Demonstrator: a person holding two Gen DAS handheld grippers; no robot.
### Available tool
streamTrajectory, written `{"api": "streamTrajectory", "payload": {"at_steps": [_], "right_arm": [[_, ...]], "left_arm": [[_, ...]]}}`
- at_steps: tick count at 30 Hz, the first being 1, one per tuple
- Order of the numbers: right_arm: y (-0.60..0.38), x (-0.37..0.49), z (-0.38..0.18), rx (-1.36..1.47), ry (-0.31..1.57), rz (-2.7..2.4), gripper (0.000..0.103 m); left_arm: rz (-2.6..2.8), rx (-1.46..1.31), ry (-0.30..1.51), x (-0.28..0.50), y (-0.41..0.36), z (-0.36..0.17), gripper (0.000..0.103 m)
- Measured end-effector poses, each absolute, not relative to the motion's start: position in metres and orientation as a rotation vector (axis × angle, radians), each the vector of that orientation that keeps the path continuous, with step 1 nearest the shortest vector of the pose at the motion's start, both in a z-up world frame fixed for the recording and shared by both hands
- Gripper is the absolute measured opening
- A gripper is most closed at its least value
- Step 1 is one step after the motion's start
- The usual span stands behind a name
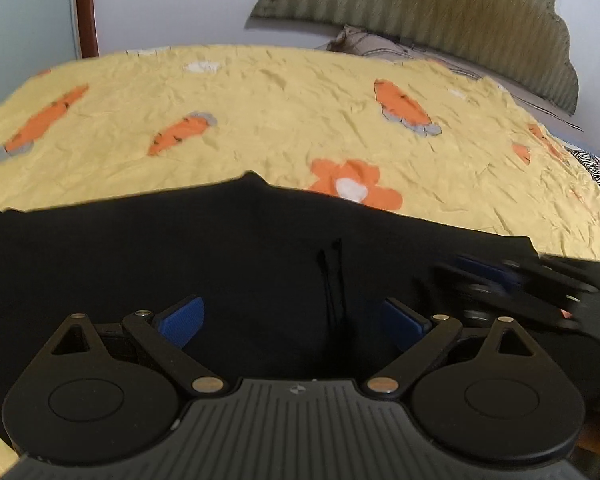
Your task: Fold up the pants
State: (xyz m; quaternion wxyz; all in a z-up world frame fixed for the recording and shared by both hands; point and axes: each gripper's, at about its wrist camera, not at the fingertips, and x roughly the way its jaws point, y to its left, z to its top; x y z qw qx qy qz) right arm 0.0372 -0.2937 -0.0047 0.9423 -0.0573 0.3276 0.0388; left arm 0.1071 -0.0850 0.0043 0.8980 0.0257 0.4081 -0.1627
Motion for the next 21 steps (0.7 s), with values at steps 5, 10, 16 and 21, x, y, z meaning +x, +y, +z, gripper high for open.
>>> {"api": "streamTrajectory", "payload": {"at_steps": [5, 10, 16, 21], "right_arm": [[-0.311, 0.022, -0.026, -0.104, 0.739, 0.035, 0.013], [-0.315, 0.000, -0.007, -0.073, 0.692, -0.006, 0.015], [-0.324, -0.002, -0.023, -0.040, 0.744, -0.046, 0.016], [-0.311, -0.007, -0.016, -0.022, 0.688, -0.050, 0.036]], "left_arm": [[-0.358, 0.206, 0.808, 0.096, -0.109, -0.006, 0.099], [-0.315, 0.387, 0.733, 0.075, -0.127, -0.026, 0.101], [-0.332, 0.375, 0.740, 0.071, -0.121, -0.028, 0.102], [-0.306, 0.252, 0.790, 0.074, -0.090, -0.013, 0.101]]}}
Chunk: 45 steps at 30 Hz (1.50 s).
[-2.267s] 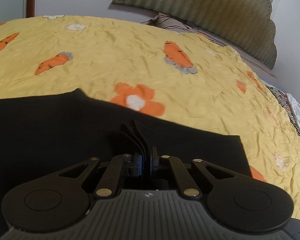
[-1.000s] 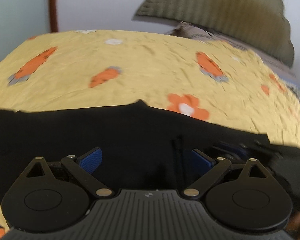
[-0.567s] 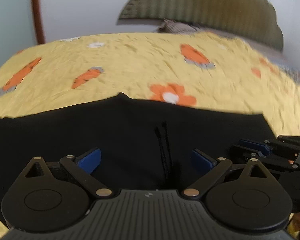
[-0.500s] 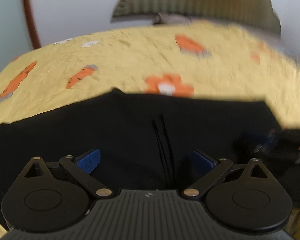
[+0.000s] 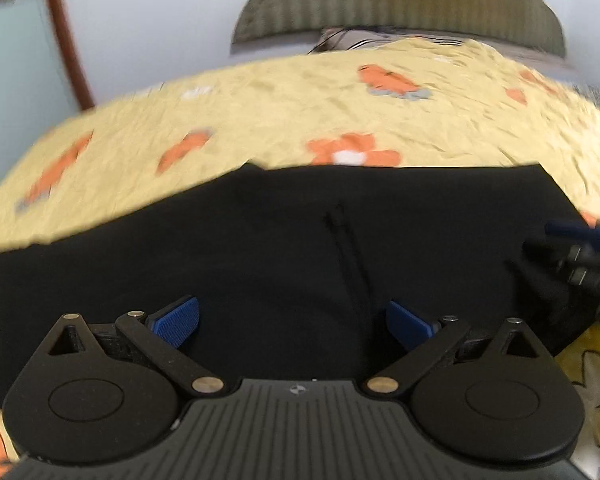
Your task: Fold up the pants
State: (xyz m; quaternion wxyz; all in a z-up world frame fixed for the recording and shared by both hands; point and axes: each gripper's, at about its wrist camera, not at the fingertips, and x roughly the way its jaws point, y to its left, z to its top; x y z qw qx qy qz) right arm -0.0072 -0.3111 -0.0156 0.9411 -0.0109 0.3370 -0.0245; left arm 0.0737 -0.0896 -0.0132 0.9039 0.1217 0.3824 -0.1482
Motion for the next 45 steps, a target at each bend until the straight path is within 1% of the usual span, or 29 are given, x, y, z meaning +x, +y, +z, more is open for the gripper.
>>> {"api": "streamTrajectory", "payload": {"at_steps": [1, 2, 5, 7, 10, 12, 16, 19, 21, 23, 25, 27, 30, 34, 37, 41, 45], "right_arm": [[-0.308, -0.003, -0.022, -0.033, 0.720, -0.040, 0.039], [-0.302, -0.001, -0.028, -0.060, 0.735, -0.050, 0.039], [-0.282, -0.004, -0.018, -0.099, 0.689, -0.069, 0.039], [-0.263, -0.008, -0.005, -0.100, 0.633, -0.011, 0.039], [-0.218, -0.010, 0.013, -0.173, 0.557, 0.109, 0.039], [-0.183, -0.010, 0.022, -0.227, 0.520, 0.208, 0.039], [-0.113, -0.010, 0.029, -0.326, 0.464, 0.419, 0.039], [-0.063, -0.008, 0.029, -0.413, 0.420, 0.539, 0.039], [-0.032, -0.007, 0.023, -0.491, 0.377, 0.584, 0.039], [-0.006, -0.004, 0.014, -0.566, 0.351, 0.605, 0.039], [0.016, -0.001, 0.003, -0.637, 0.342, 0.614, 0.039], [0.035, -0.001, -0.010, -0.731, 0.329, 0.601, 0.039], [0.048, -0.002, -0.027, -0.847, 0.313, 0.577, 0.039], [0.058, 0.002, -0.042, -0.923, 0.326, 0.556, 0.039], [0.067, 0.001, -0.053, -0.992, 0.303, 0.538, 0.039], [0.076, 0.002, -0.063, -1.042, 0.259, 0.517, 0.039], [0.084, 0.006, -0.065, -1.069, 0.230, 0.501, 0.037]], "left_arm": [[-0.290, 0.220, 0.808, 0.075, -0.078, -0.010, 0.100], [-0.272, 0.192, 0.806, 0.074, -0.066, -0.006, 0.099], [-0.209, 0.117, 0.762, 0.064, -0.014, 0.012, 0.101], [-0.141, 0.082, 0.748, 0.060, 0.021, 0.022, 0.102], [-0.032, 0.037, 0.724, 0.051, 0.087, 0.031, 0.102], [0.100, 0.052, 0.714, 0.045, 0.127, 0.036, 0.102], [0.397, 0.176, 0.693, 0.032, 0.199, 0.050, 0.102], [0.552, 0.261, 0.656, 0.027, 0.228, 0.064, 0.101], [0.516, 0.174, 0.659, 0.028, 0.239, 0.072, 0.102], [0.387, 0.000, 0.702, 0.033, 0.246, 0.073, 0.102], [0.281, -0.156, 0.730, 0.041, 0.250, 0.066, 0.102], [0.262, -0.227, 0.748, 0.050, 0.247, 0.058, 0.101], [0.315, -0.224, 0.757, 0.063, 0.240, 0.051, 0.100], [0.311, -0.227, 0.747, 0.061, 0.247, 0.051, 0.101], [0.291, -0.187, 0.751, 0.066, 0.241, 0.049, 0.102], [0.248, -0.156, 0.795, 0.079, 0.231, 0.041, 0.102], [0.195, -0.223, 0.841, 0.092, 0.232, 0.031, 0.101]]}}
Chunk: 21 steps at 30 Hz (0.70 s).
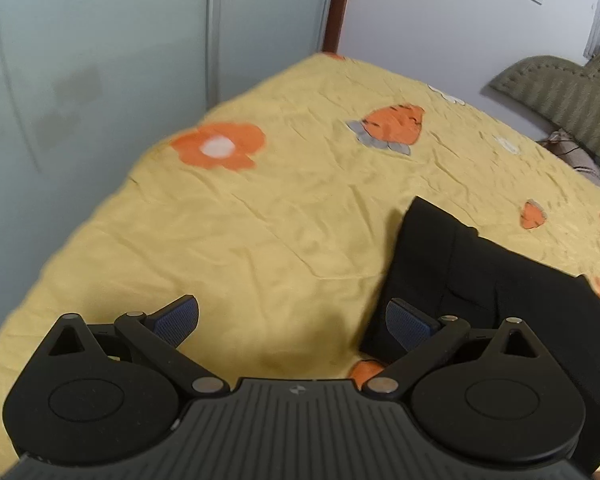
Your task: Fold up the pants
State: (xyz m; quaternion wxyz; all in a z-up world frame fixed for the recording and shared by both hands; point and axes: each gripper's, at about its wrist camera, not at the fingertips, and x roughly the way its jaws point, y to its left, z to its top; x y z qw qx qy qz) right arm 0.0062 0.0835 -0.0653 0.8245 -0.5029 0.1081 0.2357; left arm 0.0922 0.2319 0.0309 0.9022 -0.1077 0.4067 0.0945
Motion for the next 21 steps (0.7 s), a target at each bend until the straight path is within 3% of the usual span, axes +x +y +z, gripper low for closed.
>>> {"api": "streamTrajectory", "payload": {"at_steps": [7, 14, 21], "right_arm": [[0.095, 0.006, -0.076, -1.160, 0.165, 0.503, 0.017], [0.063, 0.019, -0.027, -0.861, 0.208, 0.545, 0.014], [0.044, 0.030, -0.006, -0.749, 0.213, 0.542, 0.014]], "left_arm": [[0.082, -0.393, 0.908, 0.109, 0.241, 0.017, 0.101], [-0.056, -0.667, 0.959, 0.131, 0.257, -0.001, 0.101], [-0.174, -0.903, 0.997, 0.172, 0.254, -0.023, 0.100]]}}
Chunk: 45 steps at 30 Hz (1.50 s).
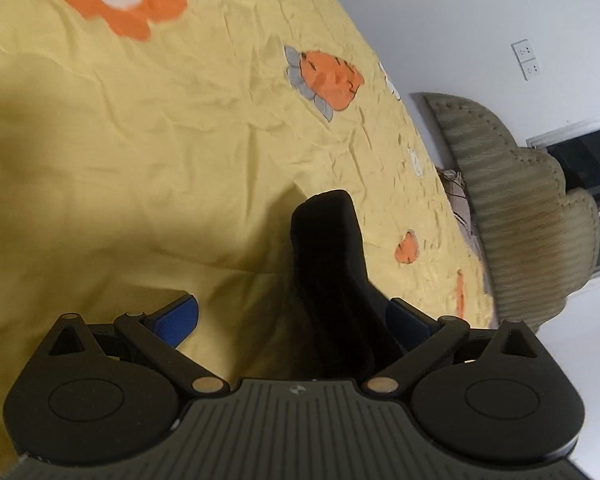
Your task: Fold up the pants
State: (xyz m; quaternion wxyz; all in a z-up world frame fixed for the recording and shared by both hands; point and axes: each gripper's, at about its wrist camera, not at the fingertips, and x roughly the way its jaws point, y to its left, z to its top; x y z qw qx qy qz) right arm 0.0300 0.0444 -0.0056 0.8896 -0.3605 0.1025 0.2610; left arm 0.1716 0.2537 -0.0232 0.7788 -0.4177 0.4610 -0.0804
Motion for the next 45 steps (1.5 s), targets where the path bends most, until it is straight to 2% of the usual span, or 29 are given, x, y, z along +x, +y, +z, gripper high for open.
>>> {"api": "streamTrajectory", "payload": {"at_steps": [6, 9, 12, 16, 18, 20, 24, 27, 33, 39, 45], "right_arm": [[0.042, 0.031, -0.003, -0.709, 0.229, 0.543, 0.014], [0.039, 0.037, 0.001, -0.673, 0.241, 0.541, 0.014], [0.036, 0.040, 0.005, -0.629, 0.249, 0.533, 0.014], [0.032, 0.046, 0.010, -0.586, 0.264, 0.529, 0.015], [0.032, 0.047, 0.010, -0.579, 0.280, 0.534, 0.016], [0.027, 0.046, 0.014, -0.558, 0.316, 0.568, 0.016], [-0.019, 0.043, 0.042, -0.274, 0.378, 0.736, 0.016], [-0.051, 0.069, 0.049, -0.098, 0.436, 0.642, 0.016], [-0.047, 0.115, 0.029, -0.109, 0.533, 0.530, 0.016], [-0.042, 0.107, 0.036, -0.063, 0.492, 0.587, 0.016], [-0.084, 0.089, 0.048, 0.069, 0.458, 0.594, 0.016]], "left_arm": [[-0.218, -1.000, 1.014, 0.201, 0.247, -0.037, 0.099], [-0.228, -1.015, 1.010, 0.210, 0.245, -0.037, 0.093], [-0.273, -0.996, 1.020, 0.217, 0.238, -0.039, 0.077], [-0.286, -0.933, 1.034, 0.220, 0.224, -0.037, 0.037], [-0.265, -0.900, 1.022, 0.218, 0.221, -0.035, 0.033], [-0.254, -0.872, 1.009, 0.215, 0.219, -0.032, 0.024], [-0.248, -0.816, 0.983, 0.207, 0.218, -0.026, 0.021], [-0.240, -0.786, 0.959, 0.200, 0.216, -0.022, 0.021], [-0.213, -0.705, 0.883, 0.178, 0.203, 0.003, 0.021], [-0.201, -0.658, 0.818, 0.152, 0.175, 0.034, 0.020], [-0.199, -0.639, 0.782, 0.128, 0.139, 0.059, 0.021]]}}
